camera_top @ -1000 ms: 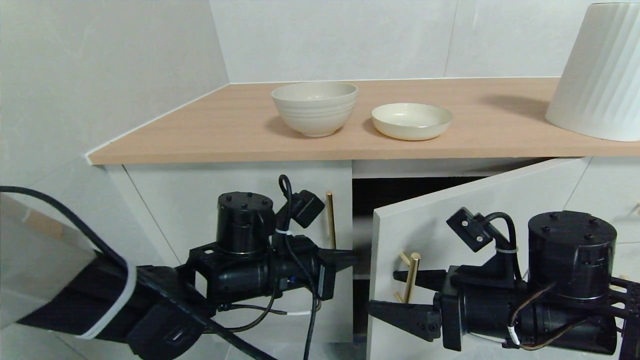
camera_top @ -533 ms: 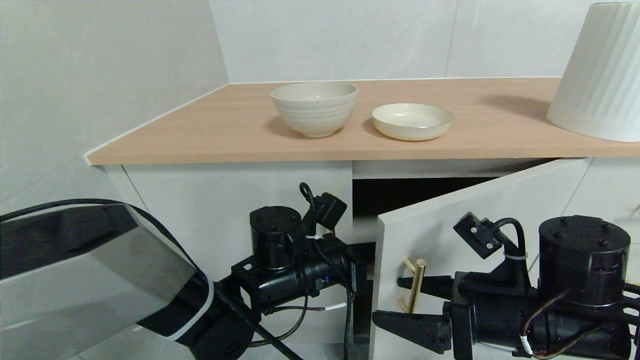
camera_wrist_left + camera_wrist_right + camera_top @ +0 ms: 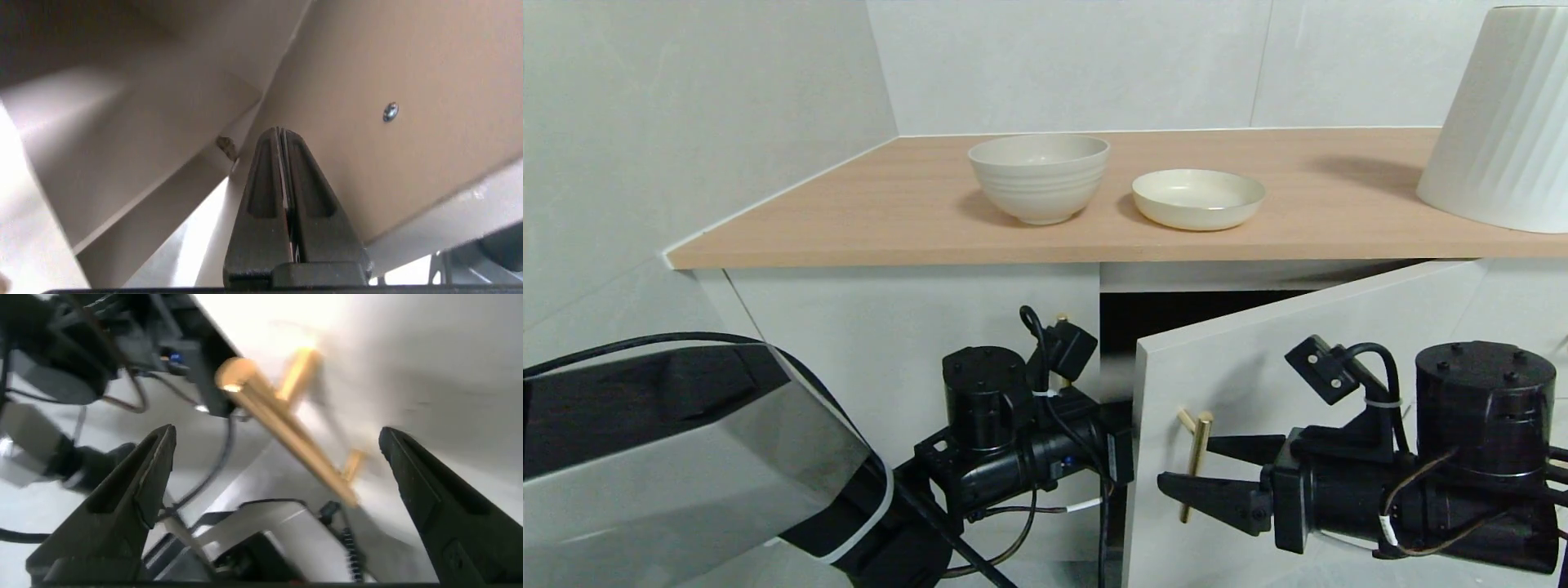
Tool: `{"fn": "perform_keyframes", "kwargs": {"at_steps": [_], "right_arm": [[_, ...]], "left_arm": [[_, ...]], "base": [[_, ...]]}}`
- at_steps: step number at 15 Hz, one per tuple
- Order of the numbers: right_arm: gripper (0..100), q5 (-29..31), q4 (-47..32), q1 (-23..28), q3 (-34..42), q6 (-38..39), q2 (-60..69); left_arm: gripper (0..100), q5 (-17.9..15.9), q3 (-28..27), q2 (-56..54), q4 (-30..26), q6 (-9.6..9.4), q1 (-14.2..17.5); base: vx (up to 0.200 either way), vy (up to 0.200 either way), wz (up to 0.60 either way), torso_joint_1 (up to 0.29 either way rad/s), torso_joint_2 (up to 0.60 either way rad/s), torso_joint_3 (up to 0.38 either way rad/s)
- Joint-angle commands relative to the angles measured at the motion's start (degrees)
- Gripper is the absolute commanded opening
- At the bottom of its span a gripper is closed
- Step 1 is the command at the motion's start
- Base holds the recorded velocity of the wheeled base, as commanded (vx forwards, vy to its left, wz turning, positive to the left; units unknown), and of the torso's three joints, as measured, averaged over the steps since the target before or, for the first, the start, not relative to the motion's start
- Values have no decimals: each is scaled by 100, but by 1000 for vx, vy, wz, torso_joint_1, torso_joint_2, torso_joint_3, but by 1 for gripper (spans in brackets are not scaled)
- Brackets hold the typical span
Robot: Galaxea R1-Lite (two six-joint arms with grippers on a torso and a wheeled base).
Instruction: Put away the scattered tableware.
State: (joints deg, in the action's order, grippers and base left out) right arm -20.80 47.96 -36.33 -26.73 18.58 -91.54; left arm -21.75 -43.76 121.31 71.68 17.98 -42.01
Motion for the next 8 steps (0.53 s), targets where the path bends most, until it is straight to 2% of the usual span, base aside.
{"fn": "perform_keyframes", "kwargs": {"at_steps": [1,4,8], "right_arm": [[100,49,-120,108,10,-47,251],[100,49,-1447,108,-51,-56,1182],[100,-3,-2221,73,72,-82,1850]], "left_arm": [[0,-31,-1,-37,13,4,-9],[0,-22,43,-46,21,4,-9],[0,-31,70,-72,13,4,-9]], "base": [[0,0,0,0,0,0],[0,0,0,0,0,0],[0,0,0,0,0,0]]}}
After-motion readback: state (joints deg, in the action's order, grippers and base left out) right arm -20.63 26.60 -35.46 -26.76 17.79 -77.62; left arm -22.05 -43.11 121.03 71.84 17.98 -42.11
